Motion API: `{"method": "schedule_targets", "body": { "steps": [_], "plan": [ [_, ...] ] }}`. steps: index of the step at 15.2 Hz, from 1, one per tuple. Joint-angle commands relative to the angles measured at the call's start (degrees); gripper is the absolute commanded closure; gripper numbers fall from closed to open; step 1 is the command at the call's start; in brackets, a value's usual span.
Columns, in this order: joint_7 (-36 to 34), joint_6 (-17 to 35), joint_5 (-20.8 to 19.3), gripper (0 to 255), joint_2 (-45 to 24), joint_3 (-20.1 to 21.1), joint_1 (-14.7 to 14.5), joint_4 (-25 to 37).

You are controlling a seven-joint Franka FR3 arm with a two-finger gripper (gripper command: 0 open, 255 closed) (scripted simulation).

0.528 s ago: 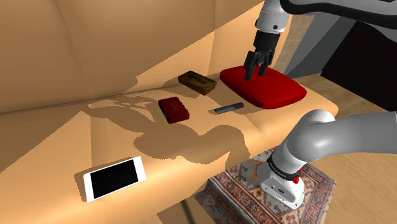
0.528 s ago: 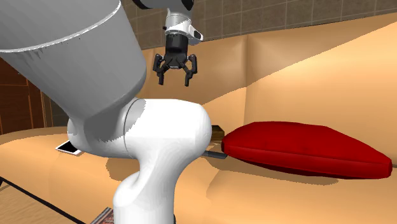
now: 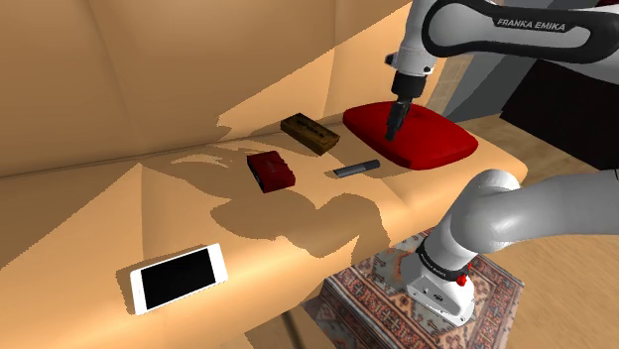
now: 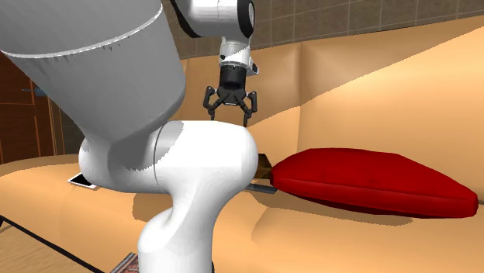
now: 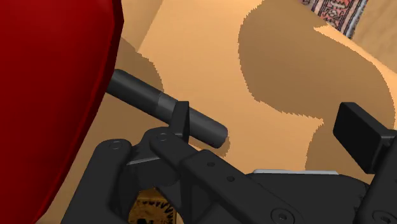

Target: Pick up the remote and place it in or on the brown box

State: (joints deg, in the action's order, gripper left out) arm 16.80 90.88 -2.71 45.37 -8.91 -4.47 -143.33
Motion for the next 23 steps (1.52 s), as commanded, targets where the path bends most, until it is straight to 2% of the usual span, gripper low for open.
{"method": "schedule_targets", "body": {
  "steps": [1,9,15,23],
  "plan": [
    [7.9,3.4,-2.4,0,-1.4,-3.2,-1.3,-2.0],
    [36.7,18.6,-8.9,0,-13.4,-15.6,-7.6,-4.8],
    [58.0,30.2,-8.4,0,-26.6,-23.4,-13.9,-3.0],
    [59.0,37.2,-7.6,0,-30.3,-24.7,-14.3,-6.6]
  ]
}}
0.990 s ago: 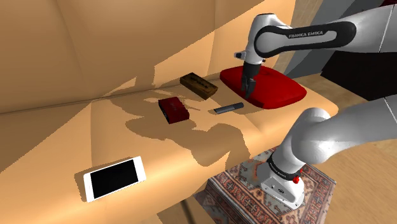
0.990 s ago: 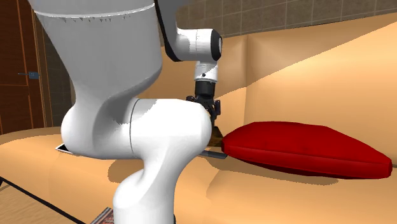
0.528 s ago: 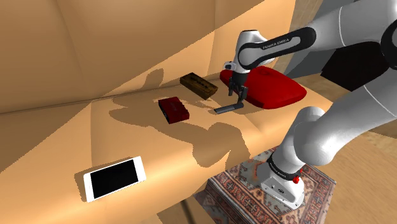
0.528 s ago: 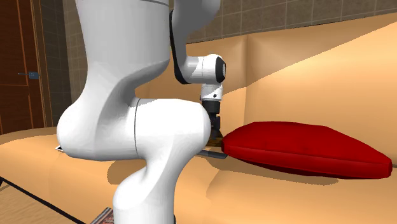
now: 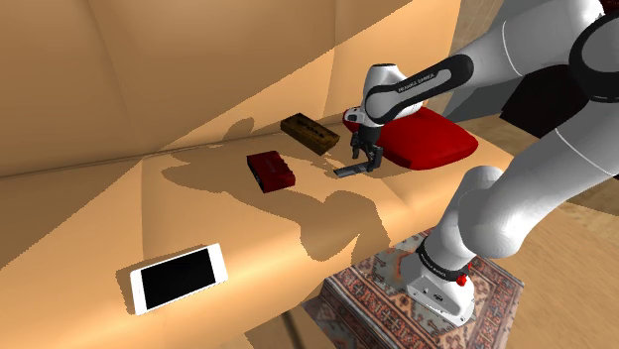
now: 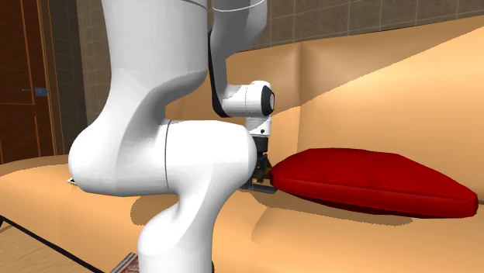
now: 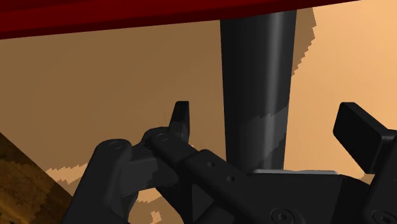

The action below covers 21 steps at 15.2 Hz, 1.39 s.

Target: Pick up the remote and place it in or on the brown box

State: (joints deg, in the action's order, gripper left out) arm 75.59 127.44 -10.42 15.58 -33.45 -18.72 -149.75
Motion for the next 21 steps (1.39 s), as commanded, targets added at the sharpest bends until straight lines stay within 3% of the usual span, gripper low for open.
{"method": "schedule_targets", "body": {
  "steps": [1,7,8,17,21],
  "plan": [
    [0.2,0.7,0.2,0,-0.5,-0.2,-0.1,-0.2],
    [0.2,0.7,0.2,0,-0.5,-0.2,-0.1,-0.2],
    [0.2,0.7,0.2,255,-0.5,-0.2,-0.1,-0.2],
    [0.2,0.7,0.2,255,-0.5,-0.2,-0.1,-0.2],
    [-0.7,-3.2,-0.7,255,2.3,0.7,0.4,1.1]
  ]
}}
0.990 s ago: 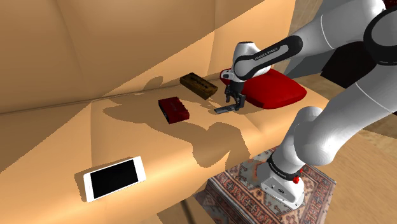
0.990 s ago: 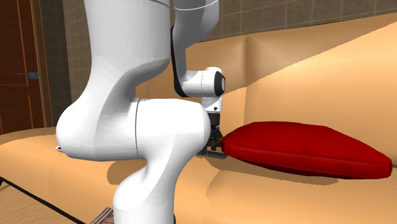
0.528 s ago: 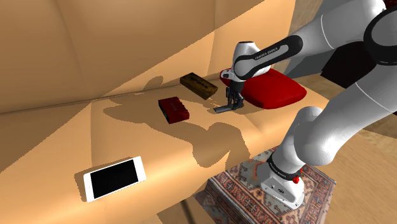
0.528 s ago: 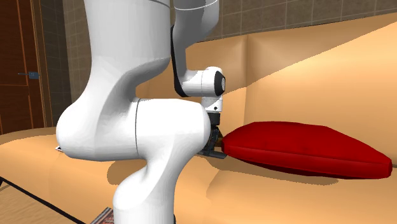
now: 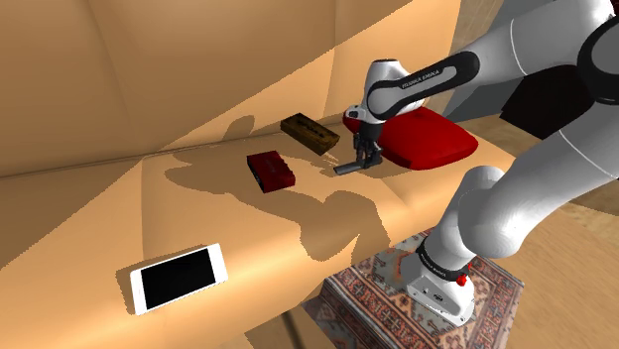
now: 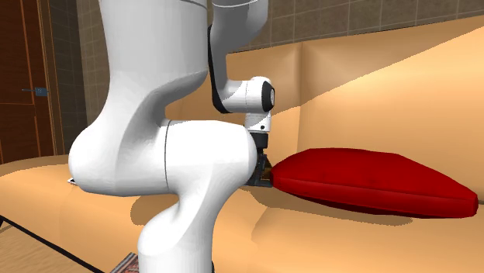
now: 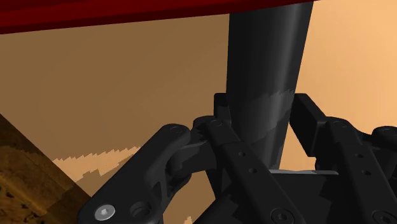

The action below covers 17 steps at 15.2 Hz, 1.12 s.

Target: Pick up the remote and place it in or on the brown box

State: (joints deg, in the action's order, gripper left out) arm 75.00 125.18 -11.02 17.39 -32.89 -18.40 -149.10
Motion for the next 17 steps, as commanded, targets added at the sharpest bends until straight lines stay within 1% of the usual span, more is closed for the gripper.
{"method": "schedule_targets", "body": {
  "steps": [1,17],
  "plan": [
    [-0.3,-1.9,-0.3,255,1.1,0.4,0.2,0.8],
    [-2.0,-16.2,-1.0,255,8.5,3.7,0.9,8.0]
  ]
}}
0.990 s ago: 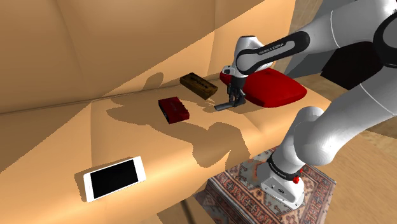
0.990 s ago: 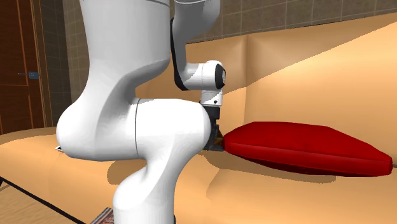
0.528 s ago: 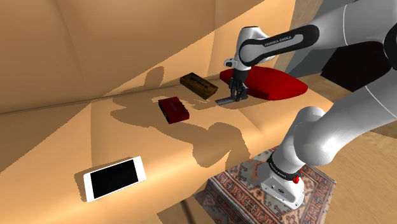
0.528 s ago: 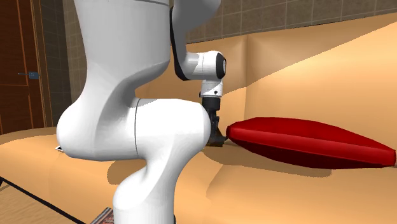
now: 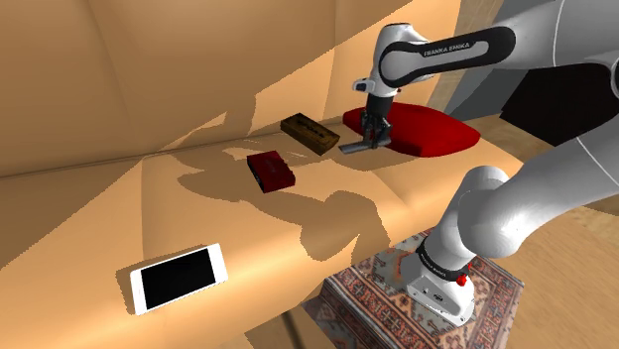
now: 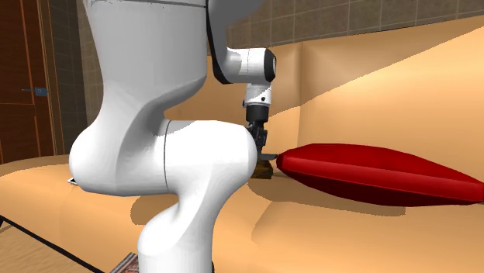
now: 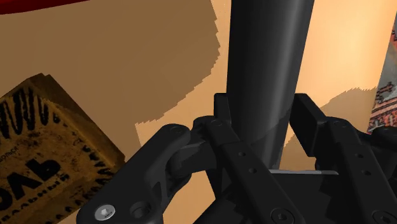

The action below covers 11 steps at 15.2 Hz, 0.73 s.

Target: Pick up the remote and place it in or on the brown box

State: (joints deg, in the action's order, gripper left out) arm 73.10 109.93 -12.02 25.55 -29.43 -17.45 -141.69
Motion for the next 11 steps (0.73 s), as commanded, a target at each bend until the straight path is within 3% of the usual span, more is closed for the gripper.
{"method": "schedule_targets", "body": {
  "steps": [1,4,11],
  "plan": [
    [-0.1,-1.8,0.1,255,0.6,0.4,0.0,1.2],
    [-0.3,-3.9,0.2,255,1.3,0.9,0.0,2.6],
    [4.6,-2.0,8.0,255,-16.8,-2.6,-4.2,17.7]
  ]
}}
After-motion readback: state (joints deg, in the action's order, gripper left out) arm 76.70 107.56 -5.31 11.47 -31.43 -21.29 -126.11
